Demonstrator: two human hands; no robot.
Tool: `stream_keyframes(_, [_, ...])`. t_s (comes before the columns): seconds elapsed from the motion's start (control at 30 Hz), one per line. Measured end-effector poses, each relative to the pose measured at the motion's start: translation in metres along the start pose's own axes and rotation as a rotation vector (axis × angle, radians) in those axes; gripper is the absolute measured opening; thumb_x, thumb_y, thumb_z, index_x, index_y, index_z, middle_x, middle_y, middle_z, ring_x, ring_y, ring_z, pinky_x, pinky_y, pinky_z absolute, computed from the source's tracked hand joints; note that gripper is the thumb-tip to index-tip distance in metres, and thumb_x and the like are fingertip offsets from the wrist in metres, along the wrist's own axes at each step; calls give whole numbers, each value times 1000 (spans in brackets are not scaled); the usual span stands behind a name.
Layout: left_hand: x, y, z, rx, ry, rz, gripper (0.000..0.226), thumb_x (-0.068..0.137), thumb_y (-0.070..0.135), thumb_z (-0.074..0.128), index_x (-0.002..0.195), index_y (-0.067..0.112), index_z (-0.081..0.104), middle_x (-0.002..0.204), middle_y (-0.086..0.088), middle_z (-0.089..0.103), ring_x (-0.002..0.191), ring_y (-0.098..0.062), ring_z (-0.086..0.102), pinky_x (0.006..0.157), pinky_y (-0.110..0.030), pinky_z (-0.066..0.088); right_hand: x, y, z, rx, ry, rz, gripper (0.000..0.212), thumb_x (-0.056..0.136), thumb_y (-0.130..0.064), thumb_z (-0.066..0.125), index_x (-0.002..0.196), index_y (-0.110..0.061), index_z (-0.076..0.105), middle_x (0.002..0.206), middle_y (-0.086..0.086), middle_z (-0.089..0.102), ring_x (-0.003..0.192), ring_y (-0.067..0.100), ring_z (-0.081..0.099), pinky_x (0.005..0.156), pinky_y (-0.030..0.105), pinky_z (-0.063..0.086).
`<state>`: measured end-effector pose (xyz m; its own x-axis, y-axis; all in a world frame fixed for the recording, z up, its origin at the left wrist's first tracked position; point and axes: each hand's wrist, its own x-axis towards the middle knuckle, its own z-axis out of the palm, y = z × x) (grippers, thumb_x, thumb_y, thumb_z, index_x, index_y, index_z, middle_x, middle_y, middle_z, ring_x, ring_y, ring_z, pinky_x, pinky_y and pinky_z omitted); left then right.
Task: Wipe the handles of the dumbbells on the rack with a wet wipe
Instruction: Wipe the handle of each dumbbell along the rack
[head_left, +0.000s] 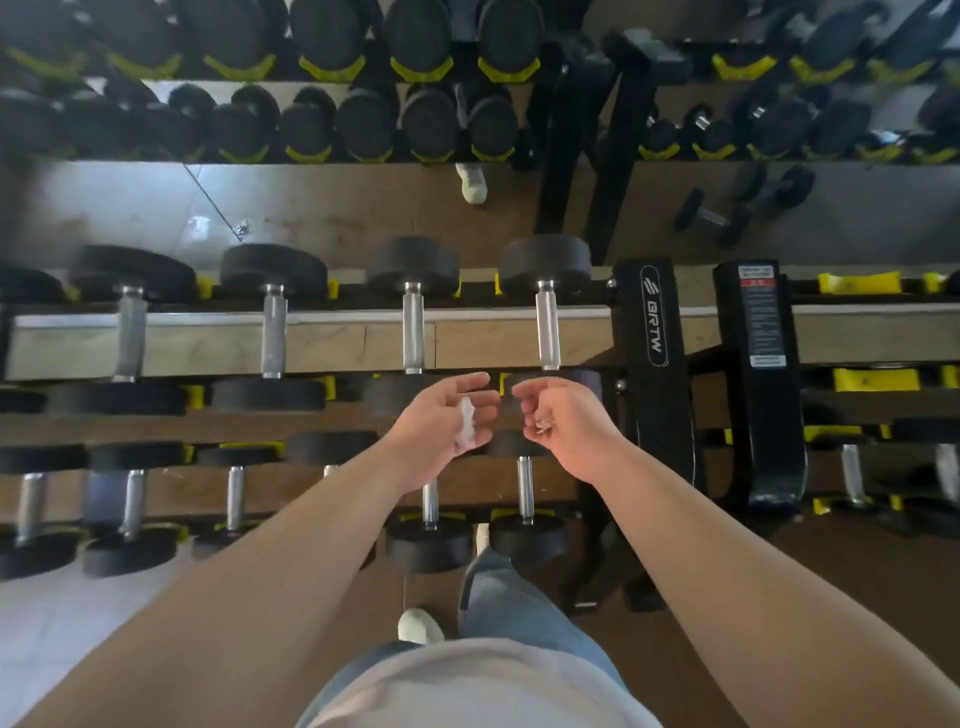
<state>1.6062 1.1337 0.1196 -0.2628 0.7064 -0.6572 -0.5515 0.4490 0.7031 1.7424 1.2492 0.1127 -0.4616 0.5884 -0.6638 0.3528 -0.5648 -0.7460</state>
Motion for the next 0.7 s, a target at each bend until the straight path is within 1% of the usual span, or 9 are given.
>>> stream_keyframes(0.07, [-18, -14, -14, 38, 2, 38, 56, 93, -23, 47, 136, 13, 57, 129, -11, 65, 118, -21, 67, 93, -36, 60, -16, 16, 18, -141, 15, 1, 35, 89, 8, 46, 99, -9, 75, 76, 3, 56, 71, 17, 53, 81, 38, 53])
stream_keyframes(0.13, [-36, -29, -27, 58, 17, 68, 49, 95, -15, 56, 134, 15, 58, 126, -9, 68, 115, -20, 70, 92, -36, 61, -34, 34, 33, -333, 27, -80, 20, 99, -14, 56, 97, -18, 76, 70, -5, 57, 64, 12, 51, 67, 31, 50])
stream_keyframes(0.2, [-48, -42, -35, 70, 36, 78, 42, 96, -7, 62, 132, 16, 60, 123, -7, 71, 112, -21, 72, 93, -39, 61, -49, 49, 44, -437, 5, -146, 16, 99, -34, 63, 103, -24, 74, 81, -9, 65, 66, 9, 56, 60, 26, 47])
stream_keyframes(0.27, [-62, -55, -41, 77, 54, 68, 37, 96, 1, 67, 130, 17, 62, 122, -7, 72, 108, -22, 74, 93, -41, 61, -60, 68, 54, -503, -44, -184, 26, 96, -44, 66, 115, -26, 70, 93, -12, 69, 75, 6, 63, 60, 22, 49])
stream_keyframes(0.3, [-67, -62, -43, 65, 72, 50, 35, 95, 4, 69, 127, 17, 63, 122, -8, 72, 106, -22, 74, 93, -42, 62, -64, 76, 57, -558, -61, -220, 30, 95, -46, 67, 119, -27, 69, 97, -14, 70, 82, 4, 66, 62, 20, 50])
stream_keyframes(0.37, [-76, -74, -44, 6, 113, -9, 28, 96, 7, 68, 122, 16, 65, 121, -11, 71, 103, -24, 75, 90, -43, 63, -71, 88, 60, -653, -43, -290, 31, 94, -47, 69, 118, -28, 69, 101, -17, 70, 91, 0, 66, 72, 18, 51])
stream_keyframes(0.47, [-84, -86, -39, -60, 149, -98, 22, 99, 7, 65, 118, 17, 68, 117, -12, 71, 102, -26, 76, 87, -44, 64, -79, 95, 56, -672, -44, -323, 21, 95, -41, 70, 110, -27, 71, 99, -13, 70, 92, 4, 66, 80, 22, 56])
stream_keyframes(0.57, [-84, -99, -31, -21, 215, -135, 21, 96, 9, 69, 113, 19, 71, 114, -10, 71, 101, -24, 75, 85, -43, 64, -81, 101, 46, -675, -76, -303, 8, 95, -35, 71, 98, -27, 70, 95, -8, 69, 88, 11, 66, 75, 26, 60])
stream_keyframes(0.7, [-74, -118, -16, 47, 285, -174, 20, 93, 13, 74, 111, 20, 74, 110, -10, 73, 97, -23, 75, 87, -39, 64, -72, 110, 24, -730, -111, -298, 6, 96, -32, 70, 94, -27, 67, 94, -9, 67, 89, 11, 65, 77, 27, 60])
